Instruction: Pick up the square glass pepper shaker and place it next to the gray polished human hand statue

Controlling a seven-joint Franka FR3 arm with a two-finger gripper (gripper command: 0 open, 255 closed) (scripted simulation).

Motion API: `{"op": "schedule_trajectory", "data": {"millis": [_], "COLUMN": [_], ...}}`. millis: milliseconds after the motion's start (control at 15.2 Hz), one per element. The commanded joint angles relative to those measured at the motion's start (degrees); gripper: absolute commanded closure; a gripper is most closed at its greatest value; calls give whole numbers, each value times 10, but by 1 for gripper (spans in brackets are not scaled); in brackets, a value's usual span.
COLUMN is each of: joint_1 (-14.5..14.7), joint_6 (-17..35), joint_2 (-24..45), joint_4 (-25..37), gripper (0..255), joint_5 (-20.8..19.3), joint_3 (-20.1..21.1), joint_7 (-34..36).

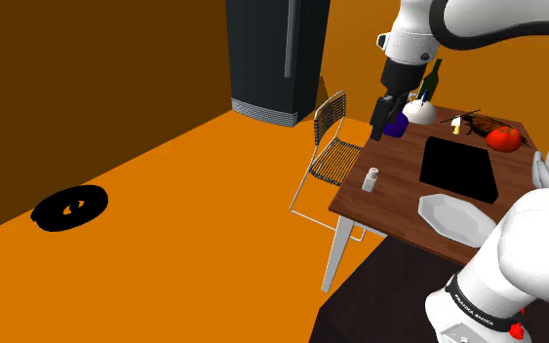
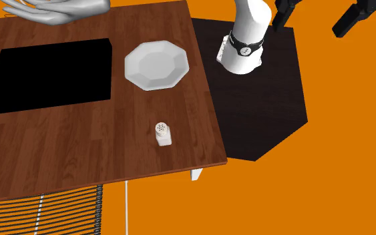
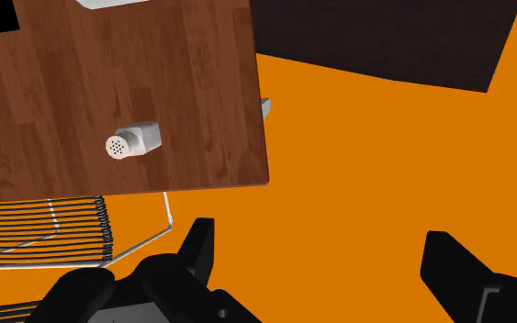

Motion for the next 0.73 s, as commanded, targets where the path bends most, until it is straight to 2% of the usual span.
{"op": "schedule_trajectory", "data": {"millis": [0, 660], "joint_1": [0, -43], "joint_6": [0, 183], "joint_2": [0, 14], "joint_4": [0, -134], "gripper": [0, 0], "joint_5": [0, -41], "joint_3": [0, -114], "joint_7": [0, -96]}}
